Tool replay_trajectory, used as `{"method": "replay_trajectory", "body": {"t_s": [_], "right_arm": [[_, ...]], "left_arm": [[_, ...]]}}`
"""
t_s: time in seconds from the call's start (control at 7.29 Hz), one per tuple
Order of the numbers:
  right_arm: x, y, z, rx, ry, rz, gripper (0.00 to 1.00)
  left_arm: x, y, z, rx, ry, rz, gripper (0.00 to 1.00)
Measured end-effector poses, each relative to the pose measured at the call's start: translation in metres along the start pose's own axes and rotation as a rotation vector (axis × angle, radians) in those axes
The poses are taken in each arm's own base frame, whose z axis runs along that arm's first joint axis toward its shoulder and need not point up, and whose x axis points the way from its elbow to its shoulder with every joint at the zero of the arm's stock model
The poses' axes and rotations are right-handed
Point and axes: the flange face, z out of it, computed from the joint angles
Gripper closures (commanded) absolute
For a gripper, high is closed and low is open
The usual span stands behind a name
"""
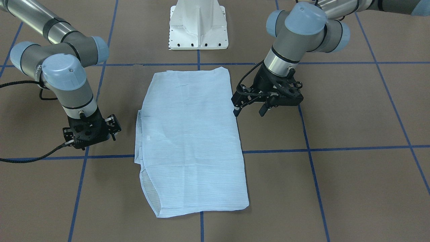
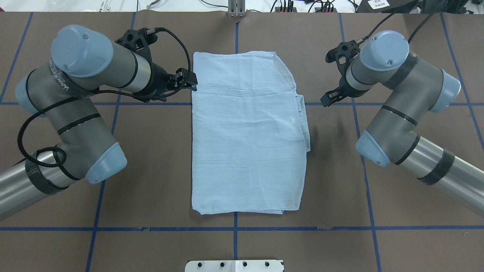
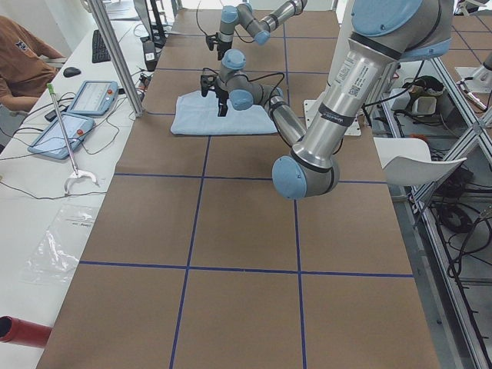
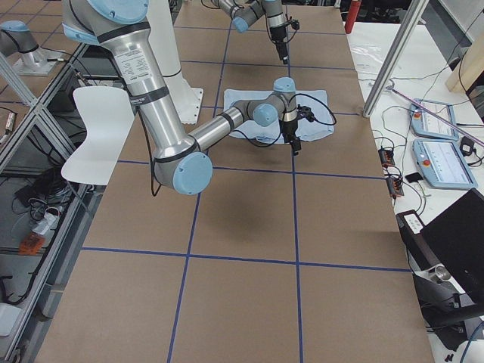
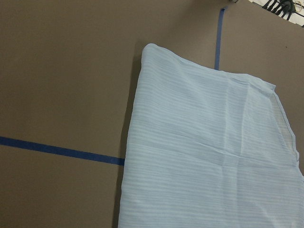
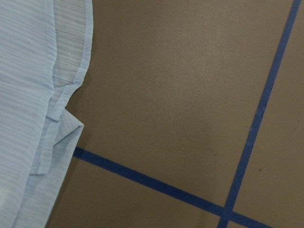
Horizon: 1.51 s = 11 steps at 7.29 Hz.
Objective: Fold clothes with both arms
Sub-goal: 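Move the left gripper to the shirt's near corner while right gripper approaches the side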
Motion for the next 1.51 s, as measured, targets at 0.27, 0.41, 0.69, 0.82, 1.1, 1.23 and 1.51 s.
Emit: {"method": "replay_trajectory", "body": {"t_s": [0.27, 0.41, 0.69, 0.82, 1.1, 1.23, 1.51], "right_arm": [[-0.005, 0.02, -0.032, 0.002, -0.09, 0.05, 0.0], [-0.005, 0.035, -0.047, 0.003, -0.118, 0.085, 0.0], [-0.007, 0.064, -0.062, -0.018, -0.164, 0.152, 0.0], [-0.011, 0.073, -0.066, -0.027, -0.18, 0.163, 0.0], [-0.017, 0.079, -0.068, -0.037, -0.197, 0.164, 0.0], [-0.019, 0.081, -0.069, -0.04, -0.201, 0.167, 0.0], [-0.029, 0.083, -0.072, -0.045, -0.215, 0.191, 0.0]], "left_arm": [[0.007, 0.05, 0.025, -0.067, -0.011, -0.039, 0.0], [0.009, 0.081, 0.038, -0.09, -0.025, -0.082, 0.01], [0.007, 0.151, 0.062, -0.125, -0.087, -0.155, 0.03], [0.008, 0.183, 0.065, -0.147, -0.131, -0.173, 0.04], [0.004, 0.22, 0.065, -0.178, -0.2, -0.186, 0.06], [-0.004, 0.231, 0.069, -0.19, -0.226, -0.184, 0.07], [-0.012, 0.242, 0.075, -0.202, -0.249, -0.179, 0.19]]}}
